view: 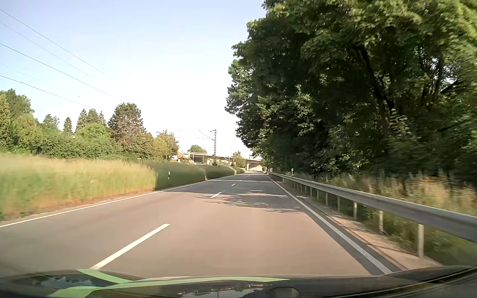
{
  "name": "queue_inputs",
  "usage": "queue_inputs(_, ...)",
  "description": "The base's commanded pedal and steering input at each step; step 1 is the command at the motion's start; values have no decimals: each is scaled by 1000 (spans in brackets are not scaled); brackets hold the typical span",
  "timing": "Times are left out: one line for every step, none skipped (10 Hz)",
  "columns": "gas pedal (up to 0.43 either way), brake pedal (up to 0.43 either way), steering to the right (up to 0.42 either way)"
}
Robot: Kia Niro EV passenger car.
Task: Follow the waypoints while adhering to traffic rules and regulations
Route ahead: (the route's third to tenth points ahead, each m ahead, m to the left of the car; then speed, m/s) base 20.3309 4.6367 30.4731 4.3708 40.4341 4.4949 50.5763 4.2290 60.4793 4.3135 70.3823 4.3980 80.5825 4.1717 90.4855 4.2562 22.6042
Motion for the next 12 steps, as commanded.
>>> queue_inputs(0, 0, 1)
queue_inputs(0, 0, 2)
queue_inputs(0, 0, 2)
queue_inputs(0, 0, 2)
queue_inputs(0, 0, 2)
queue_inputs(0, 0, 2)
queue_inputs(0, 0, 0)
queue_inputs(0, 0, 0)
queue_inputs(0, 0, 0)
queue_inputs(0, 0, 0)
queue_inputs(0, 0, 0)
queue_inputs(0, 0, 0)
